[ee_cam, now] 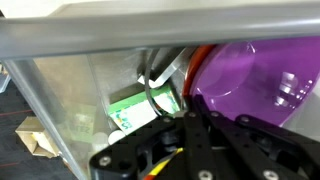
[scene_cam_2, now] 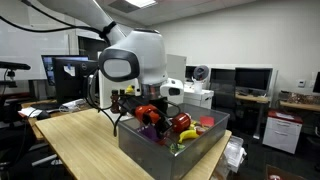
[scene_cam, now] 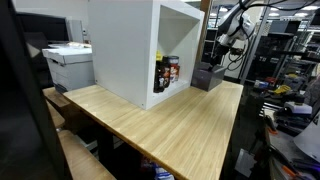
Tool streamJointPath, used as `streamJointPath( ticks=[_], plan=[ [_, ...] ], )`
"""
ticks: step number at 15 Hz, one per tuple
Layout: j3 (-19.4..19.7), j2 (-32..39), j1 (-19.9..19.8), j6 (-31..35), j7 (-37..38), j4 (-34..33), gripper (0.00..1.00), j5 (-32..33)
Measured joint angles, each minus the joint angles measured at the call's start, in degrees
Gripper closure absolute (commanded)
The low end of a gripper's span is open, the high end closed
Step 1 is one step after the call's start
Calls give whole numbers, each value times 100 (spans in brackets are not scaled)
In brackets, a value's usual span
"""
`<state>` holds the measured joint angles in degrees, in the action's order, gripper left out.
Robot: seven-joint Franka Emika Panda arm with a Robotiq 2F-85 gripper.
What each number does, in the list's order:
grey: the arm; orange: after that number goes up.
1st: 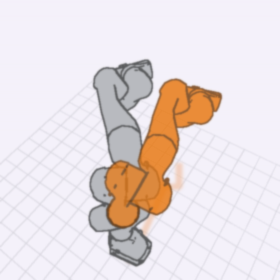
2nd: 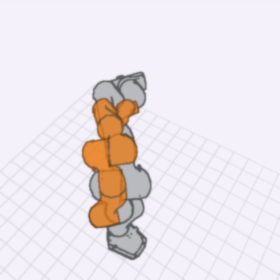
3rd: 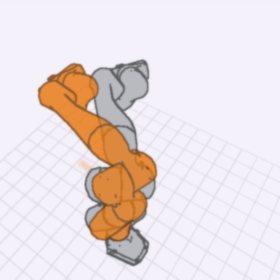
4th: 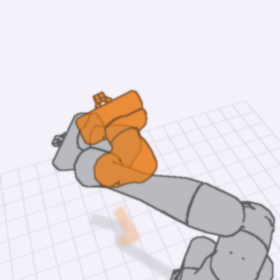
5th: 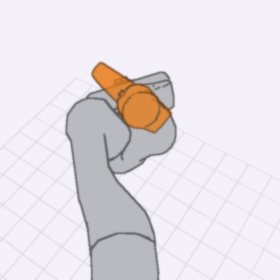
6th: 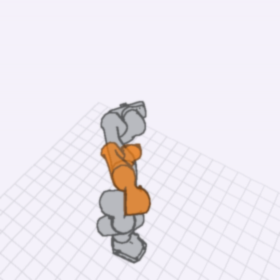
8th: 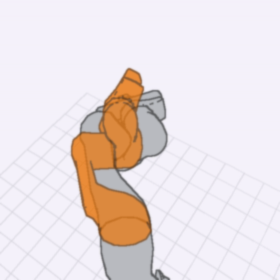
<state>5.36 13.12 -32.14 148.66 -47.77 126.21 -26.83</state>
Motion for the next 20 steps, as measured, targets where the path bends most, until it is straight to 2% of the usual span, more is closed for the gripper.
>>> streamJointPath(
  ticks=[5, 14, 20],
  plan=[
    [301, 4, -5, -409, -257, -123, 99, -343],
    [416, -3, 36, -472, -257, -145, 99, -338],
    [566, -166, 247, -515, -257, -60, 99, -215]
  ],
)
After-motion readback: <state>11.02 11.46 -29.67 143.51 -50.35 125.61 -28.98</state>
